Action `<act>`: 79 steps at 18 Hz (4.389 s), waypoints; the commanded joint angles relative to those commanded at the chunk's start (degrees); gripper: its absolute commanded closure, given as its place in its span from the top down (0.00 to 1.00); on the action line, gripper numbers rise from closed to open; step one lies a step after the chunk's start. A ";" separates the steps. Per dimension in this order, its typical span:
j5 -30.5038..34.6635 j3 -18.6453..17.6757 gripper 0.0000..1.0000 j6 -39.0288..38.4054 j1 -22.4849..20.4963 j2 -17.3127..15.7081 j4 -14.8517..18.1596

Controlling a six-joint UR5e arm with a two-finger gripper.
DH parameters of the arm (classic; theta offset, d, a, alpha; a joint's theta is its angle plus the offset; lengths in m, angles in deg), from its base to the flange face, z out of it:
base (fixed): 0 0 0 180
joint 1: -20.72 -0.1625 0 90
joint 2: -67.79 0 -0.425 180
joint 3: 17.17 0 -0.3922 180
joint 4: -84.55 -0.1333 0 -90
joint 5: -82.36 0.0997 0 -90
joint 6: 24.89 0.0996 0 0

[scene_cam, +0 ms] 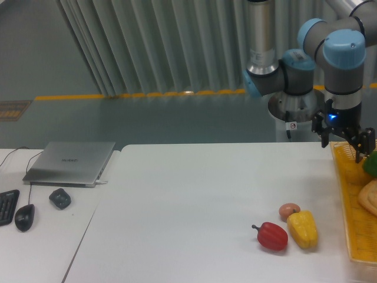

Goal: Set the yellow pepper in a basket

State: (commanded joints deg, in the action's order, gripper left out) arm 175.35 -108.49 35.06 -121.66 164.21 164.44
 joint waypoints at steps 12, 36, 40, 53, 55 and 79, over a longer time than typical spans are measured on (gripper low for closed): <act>0.35 -0.88 1.00 -7.54 1.23 -0.44 -0.44; 0.00 0.61 1.00 -55.45 8.35 8.95 -8.09; 0.00 1.41 1.00 -56.87 9.23 11.60 -8.09; -2.55 3.69 1.00 -64.51 10.90 15.38 -8.26; -2.64 3.78 1.00 -64.69 10.90 15.64 -8.53; -1.50 4.75 1.00 -65.30 10.81 19.51 -11.16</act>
State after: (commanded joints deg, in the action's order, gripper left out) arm 173.85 -103.75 -30.25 -110.85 183.72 153.28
